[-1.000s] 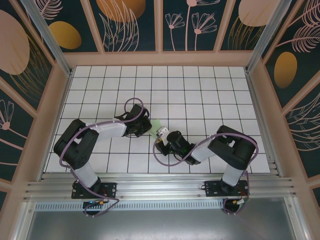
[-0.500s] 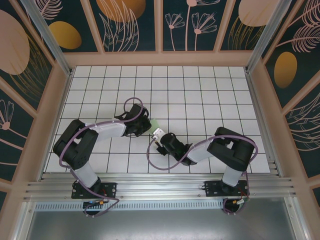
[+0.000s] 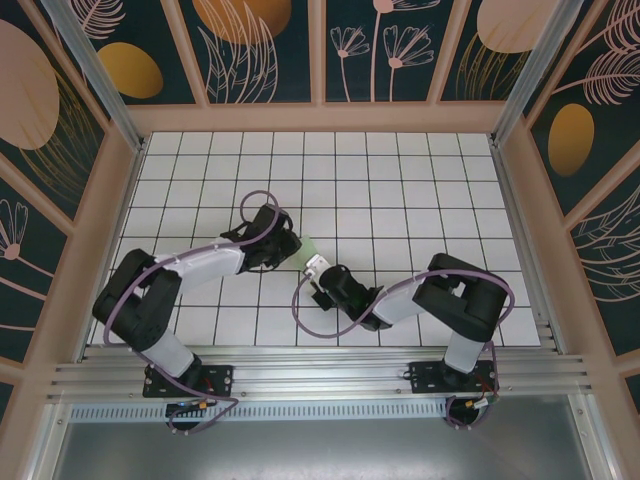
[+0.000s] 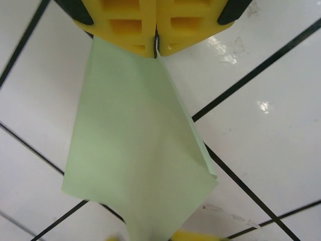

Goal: Fold a paper plane with a square sheet of paper (pick it up from the middle)
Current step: Fold the wing for the fifth time at the center of the table.

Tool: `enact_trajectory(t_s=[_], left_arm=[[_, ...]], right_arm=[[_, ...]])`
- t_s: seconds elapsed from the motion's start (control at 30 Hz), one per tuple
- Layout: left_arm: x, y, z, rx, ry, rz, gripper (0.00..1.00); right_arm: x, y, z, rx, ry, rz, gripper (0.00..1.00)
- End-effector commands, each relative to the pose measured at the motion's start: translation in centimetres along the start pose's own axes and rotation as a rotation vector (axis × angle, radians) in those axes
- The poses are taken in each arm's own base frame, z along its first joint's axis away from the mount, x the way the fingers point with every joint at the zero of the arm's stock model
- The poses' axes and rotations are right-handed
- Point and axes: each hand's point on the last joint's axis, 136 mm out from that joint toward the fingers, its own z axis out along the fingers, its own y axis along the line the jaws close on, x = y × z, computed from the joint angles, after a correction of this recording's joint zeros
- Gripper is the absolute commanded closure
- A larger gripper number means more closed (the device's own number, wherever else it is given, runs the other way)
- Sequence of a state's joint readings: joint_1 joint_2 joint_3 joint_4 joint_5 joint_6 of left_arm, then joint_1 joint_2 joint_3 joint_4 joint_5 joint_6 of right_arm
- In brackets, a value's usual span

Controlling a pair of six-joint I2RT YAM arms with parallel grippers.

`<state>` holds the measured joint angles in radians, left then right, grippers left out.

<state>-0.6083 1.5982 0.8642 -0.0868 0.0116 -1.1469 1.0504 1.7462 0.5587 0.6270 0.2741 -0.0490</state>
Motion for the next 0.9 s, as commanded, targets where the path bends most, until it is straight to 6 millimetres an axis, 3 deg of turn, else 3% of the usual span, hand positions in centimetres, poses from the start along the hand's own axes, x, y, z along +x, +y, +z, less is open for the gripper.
enact_trajectory(t_s=[0.0, 0.17, 0.47, 0.87], left_arm=[[-1.8, 1.1, -2.3, -0.030, -0.104, -0.007, 0.53], [-2.9, 1.6, -4.7, 0.006, -0.197, -0.034, 0.38], [-3.0, 1.2, -5.9, 0.095, -0.235, -0.054, 0.40], [-0.8, -1.5, -4.6, 0.280, -0.112, -0.031, 0.50]], right_arm=[[-2.0, 0.8, -0.4, -0.133, -0.035, 0.183, 1.00], [-3.0, 1.3, -0.6, -0.316, -0.051, 0.385, 1.00], [-3.1, 1.0, -0.4, -0.441, -0.025, 0.603, 1.00], [-1.6, 0.4, 0.5, -0.501, 0.045, 0.821, 1.00]])
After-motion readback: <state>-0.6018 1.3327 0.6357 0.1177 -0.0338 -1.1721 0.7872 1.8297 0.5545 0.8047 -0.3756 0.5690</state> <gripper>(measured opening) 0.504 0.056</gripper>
